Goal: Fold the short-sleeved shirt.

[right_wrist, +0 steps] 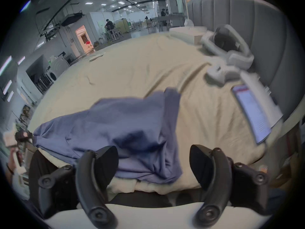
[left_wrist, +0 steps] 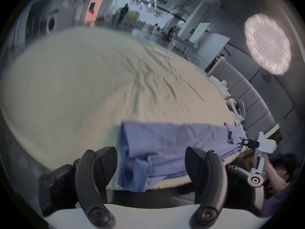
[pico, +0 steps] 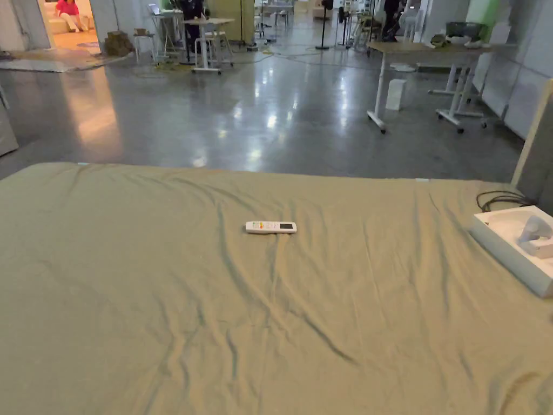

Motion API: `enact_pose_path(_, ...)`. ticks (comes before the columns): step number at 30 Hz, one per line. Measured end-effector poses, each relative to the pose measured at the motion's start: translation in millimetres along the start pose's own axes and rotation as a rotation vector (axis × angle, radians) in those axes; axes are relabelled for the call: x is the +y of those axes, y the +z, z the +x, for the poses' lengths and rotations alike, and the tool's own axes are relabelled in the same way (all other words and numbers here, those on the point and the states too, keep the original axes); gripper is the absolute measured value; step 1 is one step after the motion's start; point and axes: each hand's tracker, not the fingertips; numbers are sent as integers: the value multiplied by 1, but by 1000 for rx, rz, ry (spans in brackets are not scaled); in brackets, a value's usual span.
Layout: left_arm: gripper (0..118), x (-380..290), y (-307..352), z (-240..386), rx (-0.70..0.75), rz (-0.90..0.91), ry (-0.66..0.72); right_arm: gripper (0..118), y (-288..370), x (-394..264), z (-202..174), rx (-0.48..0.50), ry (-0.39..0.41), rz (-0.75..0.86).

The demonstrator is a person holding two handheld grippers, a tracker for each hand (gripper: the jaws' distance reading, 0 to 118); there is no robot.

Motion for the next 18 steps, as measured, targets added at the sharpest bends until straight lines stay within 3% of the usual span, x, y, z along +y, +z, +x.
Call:
enact_pose_path(3, 89, 29, 50, 38, 71, 193, -188, 90, 51, 21, -13, -52, 77, 203)
enact_pose_path(5, 89, 46, 87, 78, 57, 352, -241, 91, 87, 36, -21, -18, 101, 366)
enact_pose_path(9, 89, 57, 139, 151, 76, 626, -374, 92, 152, 58, -76, 3, 163, 663)
enact_pose_path(12, 89, 51, 158, 196, 73, 753, -457, 92, 177, 63, -114, 19, 222, 759)
enact_pose_path(16, 89, 41, 161, 227, 61, 783, -546, 92, 188, 62, -142, 127, 226, 747)
enact_pose_path(18, 88, 33, 158, 236, 70, 805, -532, 85, 190, 60, -151, 117, 253, 749)
